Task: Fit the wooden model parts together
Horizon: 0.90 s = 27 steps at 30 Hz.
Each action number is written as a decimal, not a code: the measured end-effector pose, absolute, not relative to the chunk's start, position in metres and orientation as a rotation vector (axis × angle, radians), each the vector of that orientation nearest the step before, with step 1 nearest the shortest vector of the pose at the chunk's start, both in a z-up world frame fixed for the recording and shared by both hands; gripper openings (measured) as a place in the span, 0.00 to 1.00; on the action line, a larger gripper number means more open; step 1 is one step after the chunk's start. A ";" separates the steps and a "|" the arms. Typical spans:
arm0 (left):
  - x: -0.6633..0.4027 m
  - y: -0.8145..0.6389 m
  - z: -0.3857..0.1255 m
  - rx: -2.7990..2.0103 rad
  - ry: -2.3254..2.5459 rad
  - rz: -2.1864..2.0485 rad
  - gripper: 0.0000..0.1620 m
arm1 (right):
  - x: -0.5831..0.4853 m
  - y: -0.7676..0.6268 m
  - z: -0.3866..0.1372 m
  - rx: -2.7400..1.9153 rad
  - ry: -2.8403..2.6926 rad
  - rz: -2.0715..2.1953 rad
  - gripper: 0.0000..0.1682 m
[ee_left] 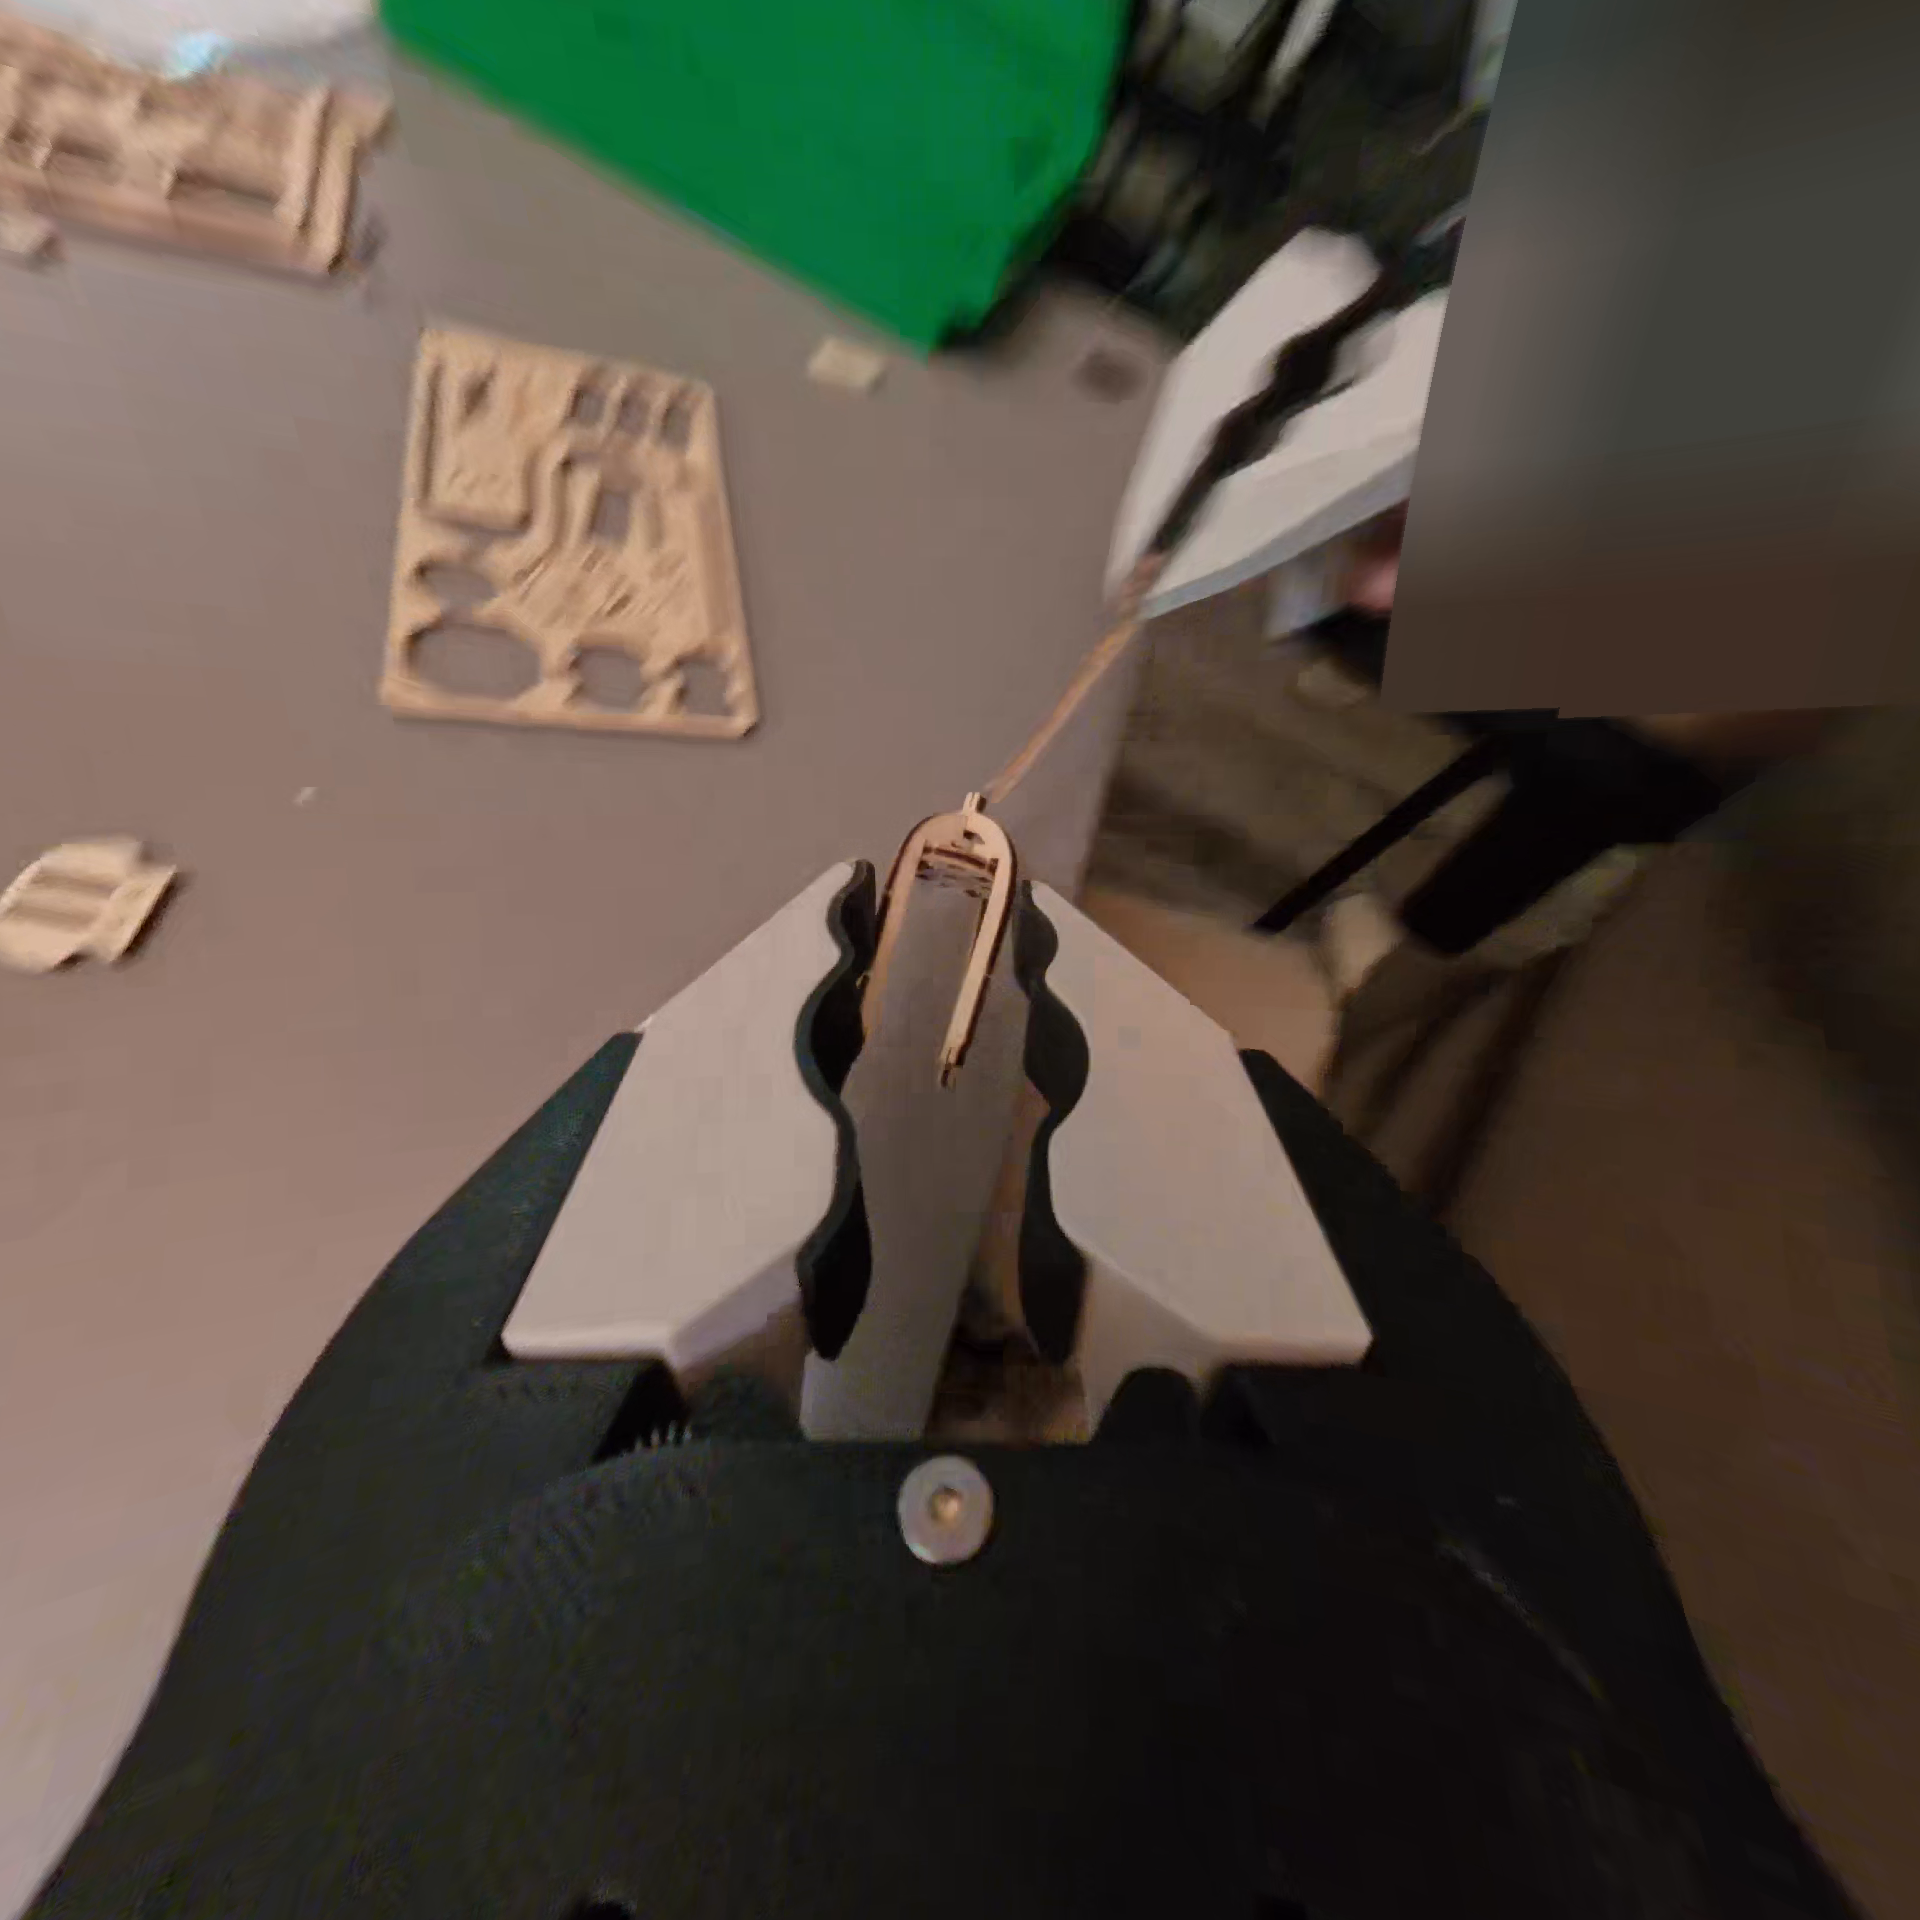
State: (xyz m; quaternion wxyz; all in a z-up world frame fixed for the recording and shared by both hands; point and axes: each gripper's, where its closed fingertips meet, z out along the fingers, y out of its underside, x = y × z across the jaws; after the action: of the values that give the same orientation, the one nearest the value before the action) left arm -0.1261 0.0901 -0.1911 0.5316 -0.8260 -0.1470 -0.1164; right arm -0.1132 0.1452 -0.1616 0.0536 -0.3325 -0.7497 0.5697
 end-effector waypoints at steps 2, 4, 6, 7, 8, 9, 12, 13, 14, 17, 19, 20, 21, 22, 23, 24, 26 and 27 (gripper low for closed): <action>-0.112 0.085 -0.156 -1.758 -0.258 -0.427 0.16 | -0.114 0.140 -0.148 -1.023 -2.218 1.858 0.00; -0.109 0.076 -0.131 -1.594 -0.229 -0.539 0.15 | -0.112 0.134 -0.142 -1.011 -2.207 1.925 0.00; -0.106 0.069 -0.115 -1.483 -0.208 -0.636 0.15 | -0.107 0.127 -0.141 -0.984 -2.232 1.943 0.00; -0.104 0.068 -0.111 -1.452 -0.199 -0.686 0.15 | -0.104 0.123 -0.141 -0.971 -2.248 1.949 0.00; -0.101 0.068 -0.109 -1.431 -0.187 -0.726 0.15 | -0.102 0.119 -0.141 -0.961 -2.258 1.957 0.00; -0.097 0.068 -0.107 -1.411 -0.171 -0.762 0.15 | -0.099 0.116 -0.140 -0.949 -2.263 1.971 0.00; -0.088 0.072 -0.105 -1.380 -0.155 -0.859 0.15 | -0.092 0.108 -0.134 -0.923 -2.268 2.037 0.00; -0.086 0.074 -0.106 -1.384 -0.158 -0.877 0.15 | -0.089 0.106 -0.132 -0.914 -2.275 2.055 0.00; -0.083 0.076 -0.109 -1.394 -0.159 -0.887 0.15 | -0.087 0.105 -0.132 -0.905 -2.284 2.068 0.00; -0.077 0.081 -0.114 -1.415 -0.152 -0.920 0.15 | -0.082 0.104 -0.132 -0.886 -2.309 2.056 0.00; -0.075 0.083 -0.115 -1.414 -0.149 -0.936 0.15 | -0.080 0.103 -0.132 -0.877 -2.321 2.043 0.00; -0.074 0.084 -0.116 -1.416 -0.149 -0.941 0.15 | -0.079 0.102 -0.133 -0.874 -2.326 2.039 0.00; -0.074 0.085 -0.117 -1.417 -0.149 -0.943 0.15 | -0.079 0.102 -0.133 -0.877 -2.330 2.033 0.00; -0.074 0.085 -0.118 -1.421 -0.152 -0.942 0.15 | -0.079 0.103 -0.134 -0.882 -2.333 2.025 0.00; -0.075 0.085 -0.119 -1.424 -0.156 -0.938 0.15 | -0.080 0.103 -0.135 -0.889 -2.334 2.012 0.00; -0.076 0.085 -0.119 -1.424 -0.162 -0.934 0.15 | -0.082 0.105 -0.137 -0.898 -2.335 1.993 0.00; -0.079 0.083 -0.117 -1.401 -0.174 -0.927 0.15 | -0.086 0.109 -0.141 -0.922 -2.329 1.953 0.00; -0.082 0.082 -0.114 -1.378 -0.181 -0.931 0.15 | -0.088 0.111 -0.142 -0.936 -2.321 1.939 0.00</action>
State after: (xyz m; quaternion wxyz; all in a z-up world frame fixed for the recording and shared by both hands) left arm -0.0820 0.0815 -0.1141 0.6701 -0.6115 -0.0805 -0.4130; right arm -0.0880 0.1107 -0.1421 -0.0122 -0.2958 -0.7330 0.6124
